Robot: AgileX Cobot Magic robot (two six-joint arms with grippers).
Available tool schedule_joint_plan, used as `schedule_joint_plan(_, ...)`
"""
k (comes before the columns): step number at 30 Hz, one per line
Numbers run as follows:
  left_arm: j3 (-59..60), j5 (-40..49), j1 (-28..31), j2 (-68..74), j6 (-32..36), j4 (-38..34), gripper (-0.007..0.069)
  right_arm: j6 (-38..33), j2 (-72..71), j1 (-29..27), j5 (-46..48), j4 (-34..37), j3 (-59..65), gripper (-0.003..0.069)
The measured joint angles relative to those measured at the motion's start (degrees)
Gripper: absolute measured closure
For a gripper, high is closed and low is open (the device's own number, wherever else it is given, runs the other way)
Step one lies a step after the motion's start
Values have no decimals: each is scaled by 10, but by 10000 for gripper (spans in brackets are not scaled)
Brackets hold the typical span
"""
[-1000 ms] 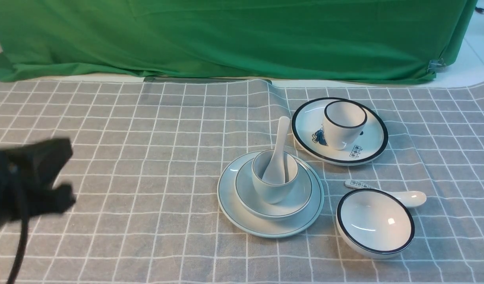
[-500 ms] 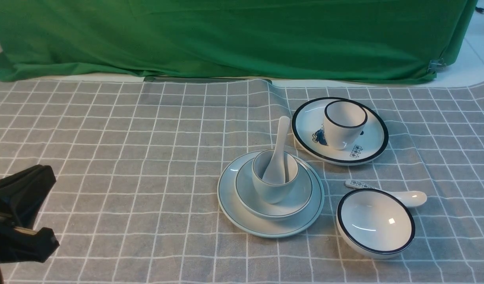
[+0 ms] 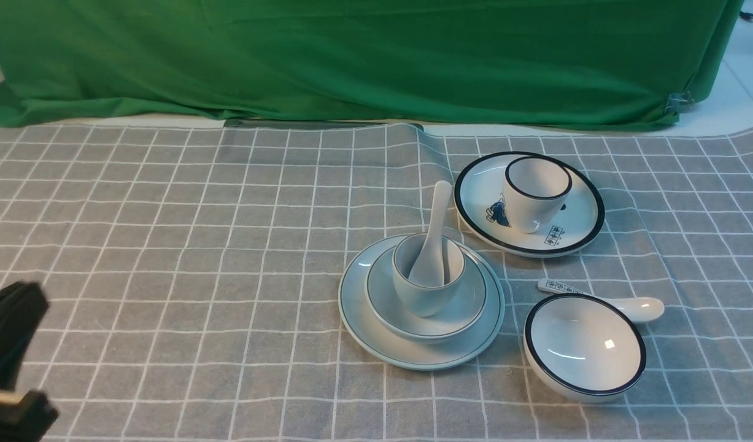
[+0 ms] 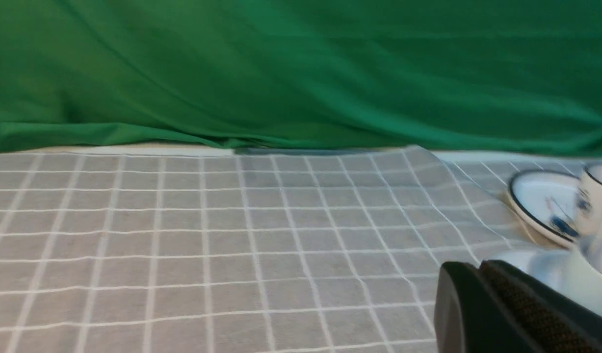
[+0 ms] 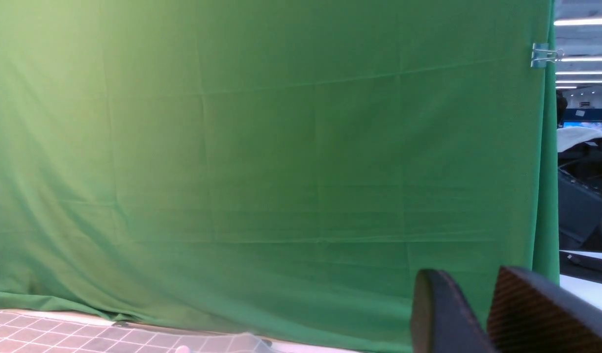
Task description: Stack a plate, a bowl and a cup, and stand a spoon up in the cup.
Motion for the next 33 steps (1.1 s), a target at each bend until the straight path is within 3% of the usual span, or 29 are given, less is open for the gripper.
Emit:
schedule_joint_plan(5,106,12,95,-127,0,0,608,0,0,0,0,0,0,425)
schedule_joint_plan(8,111,35,108,-157,0,2,608,0,0,0,0,0,0,424)
schedule_joint_plan(12,112,109,110,-184,0,9,607,0,0,0,-1,0,0,421)
schedule_joint_plan(33,112,115,110,-184,2,10,607,0,0,0,-1,0,0,421)
